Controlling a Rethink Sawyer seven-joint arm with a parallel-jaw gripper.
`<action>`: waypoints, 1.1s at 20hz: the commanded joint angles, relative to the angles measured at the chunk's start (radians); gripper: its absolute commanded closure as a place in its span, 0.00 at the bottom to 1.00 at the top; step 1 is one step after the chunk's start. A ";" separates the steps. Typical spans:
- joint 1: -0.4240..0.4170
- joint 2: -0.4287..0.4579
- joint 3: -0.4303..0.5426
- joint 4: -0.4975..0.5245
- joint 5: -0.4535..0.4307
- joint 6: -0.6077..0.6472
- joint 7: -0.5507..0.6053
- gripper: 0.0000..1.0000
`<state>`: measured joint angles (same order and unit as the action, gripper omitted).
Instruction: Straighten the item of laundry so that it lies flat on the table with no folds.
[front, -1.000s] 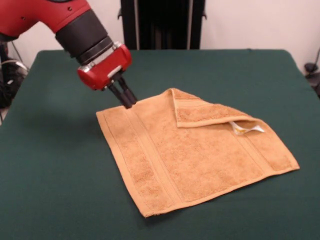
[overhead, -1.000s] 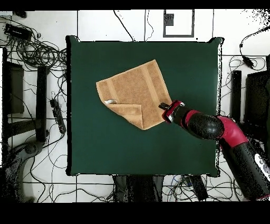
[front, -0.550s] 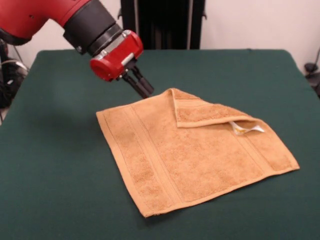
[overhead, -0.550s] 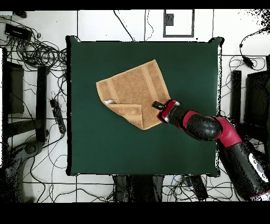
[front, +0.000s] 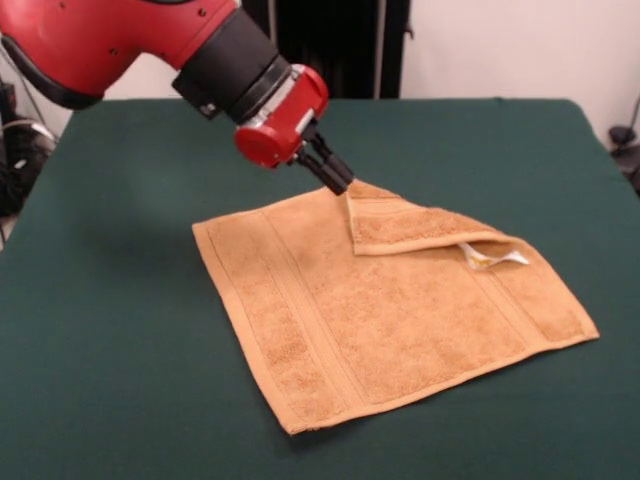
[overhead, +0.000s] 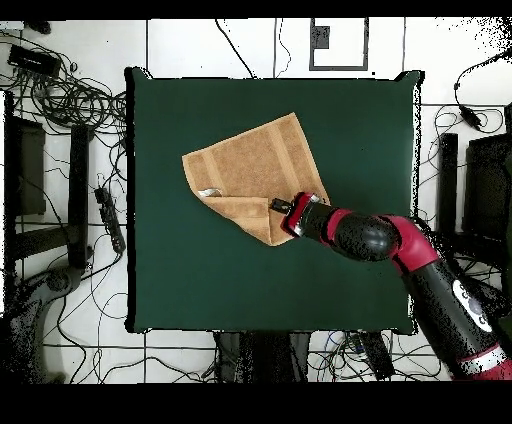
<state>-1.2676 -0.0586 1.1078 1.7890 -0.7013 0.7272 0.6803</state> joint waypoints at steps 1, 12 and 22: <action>0.046 0.088 -0.110 -0.105 -0.048 0.132 -0.316 1.00; 0.023 0.166 -0.127 -0.171 -0.071 0.193 -0.405 1.00; 0.041 0.177 -0.153 -0.223 -0.096 0.244 -0.405 1.00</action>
<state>-1.2877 0.0941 1.0410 1.7339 -0.7552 0.8470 0.6712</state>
